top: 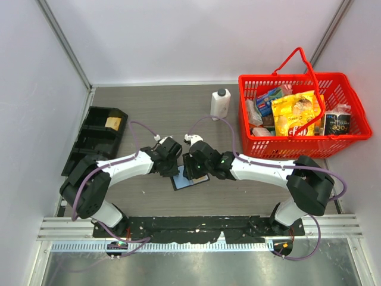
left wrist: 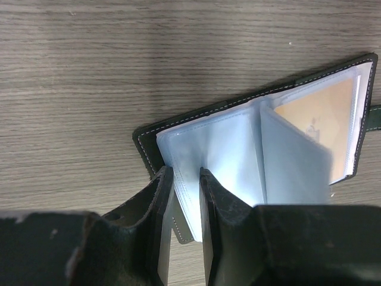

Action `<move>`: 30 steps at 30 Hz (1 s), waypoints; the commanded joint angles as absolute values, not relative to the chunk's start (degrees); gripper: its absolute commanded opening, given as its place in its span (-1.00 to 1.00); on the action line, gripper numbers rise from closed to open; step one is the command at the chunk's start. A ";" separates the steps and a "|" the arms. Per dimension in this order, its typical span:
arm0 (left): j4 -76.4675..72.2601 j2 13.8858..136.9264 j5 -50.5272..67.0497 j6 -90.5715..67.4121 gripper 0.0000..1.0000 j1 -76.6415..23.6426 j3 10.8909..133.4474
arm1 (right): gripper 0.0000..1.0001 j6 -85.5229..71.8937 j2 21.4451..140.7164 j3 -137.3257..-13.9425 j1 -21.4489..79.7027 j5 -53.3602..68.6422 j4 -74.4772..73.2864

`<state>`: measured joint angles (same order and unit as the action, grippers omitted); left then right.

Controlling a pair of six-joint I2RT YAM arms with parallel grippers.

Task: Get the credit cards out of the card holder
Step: Remove the credit card from the card holder.

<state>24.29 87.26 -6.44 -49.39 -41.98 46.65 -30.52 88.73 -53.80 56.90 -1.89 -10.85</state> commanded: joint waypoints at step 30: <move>28.14 73.21 -7.23 -50.01 -0.35 -40.96 46.41 | -0.14 -34.10 86.57 -49.58 52.74 -1.68 -4.06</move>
<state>29.52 73.95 -9.41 -50.81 -41.43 45.58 -32.75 88.73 -51.05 54.04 -3.31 -8.80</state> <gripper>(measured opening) 0.324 0.429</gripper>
